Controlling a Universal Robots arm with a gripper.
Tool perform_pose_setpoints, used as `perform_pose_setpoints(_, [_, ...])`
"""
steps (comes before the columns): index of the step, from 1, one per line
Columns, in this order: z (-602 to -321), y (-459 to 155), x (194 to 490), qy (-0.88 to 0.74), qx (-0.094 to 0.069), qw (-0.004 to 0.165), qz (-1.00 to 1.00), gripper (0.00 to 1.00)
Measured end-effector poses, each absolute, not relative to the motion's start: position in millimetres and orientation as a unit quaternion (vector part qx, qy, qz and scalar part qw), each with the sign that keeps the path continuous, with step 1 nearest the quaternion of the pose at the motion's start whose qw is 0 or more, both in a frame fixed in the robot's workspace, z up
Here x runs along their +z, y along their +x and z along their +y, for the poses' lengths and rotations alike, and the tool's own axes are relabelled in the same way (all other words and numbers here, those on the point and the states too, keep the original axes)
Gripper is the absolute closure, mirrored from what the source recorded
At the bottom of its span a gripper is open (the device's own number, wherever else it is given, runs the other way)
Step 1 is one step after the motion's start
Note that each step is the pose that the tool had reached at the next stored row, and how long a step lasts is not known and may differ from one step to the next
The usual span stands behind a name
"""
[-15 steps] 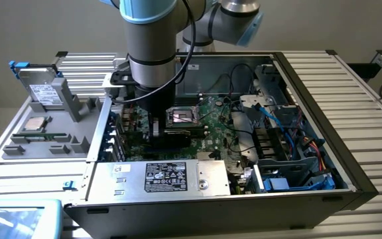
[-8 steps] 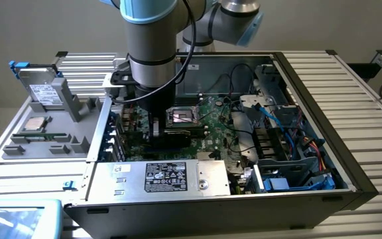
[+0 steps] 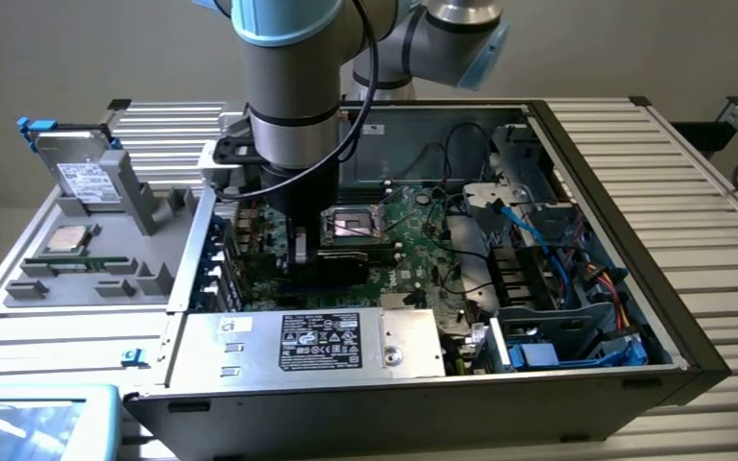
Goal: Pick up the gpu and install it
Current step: 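Insert the gpu into the slot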
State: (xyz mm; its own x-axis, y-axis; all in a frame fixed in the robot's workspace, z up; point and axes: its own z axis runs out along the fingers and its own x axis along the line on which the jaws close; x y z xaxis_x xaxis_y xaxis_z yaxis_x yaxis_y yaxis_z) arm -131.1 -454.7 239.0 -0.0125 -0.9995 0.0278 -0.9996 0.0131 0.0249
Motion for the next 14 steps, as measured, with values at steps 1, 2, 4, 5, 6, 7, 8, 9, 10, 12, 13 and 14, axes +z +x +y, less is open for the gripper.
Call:
perform_pose_setpoints(1, [-455.9,-131.1,239.0,0.703,0.001,0.019,-0.711,0.71])
perform_pose_setpoints(2, [-456.2,-131.1,239.1,0.703,0.001,0.019,-0.711,0.71])
perform_pose_setpoints(4, [-456.4,-131.2,239.4,0.703,0.001,0.019,-0.711,0.71])
perform_pose_setpoints(5, [-456.4,-131.2,239.4,0.703,0.001,0.019,-0.711,0.71])
perform_pose_setpoints(6, [-456.2,-131.2,239.4,0.703,0.001,0.019,-0.711,0.71])
perform_pose_setpoints(7, [-455.4,-131.2,239.6,0.702,0.001,0.019,-0.712,0.71])
perform_pose_setpoints(8, [-454.6,-131.2,239.7,0.702,0.001,0.02,-0.712,0.71])
perform_pose_setpoints(9, [-453.8,-131.2,239.7,0.701,0.001,0.02,-0.713,0.71])
perform_pose_setpoints(10, [-452.7,-131.2,239.6,0.701,0.001,0.019,-0.713,0.71])
perform_pose_setpoints(12, [-450.7,-131.1,239.5,0.7,0.001,0.019,-0.714,0.71])
perform_pose_setpoints(13, [-450.7,-131.1,239.5,0.7,0.001,0.019,-0.714,0.71])
perform_pose_setpoints(14, [-450.7,-130.6,239.5,0.699,0.001,0.019,-0.714,0.71])
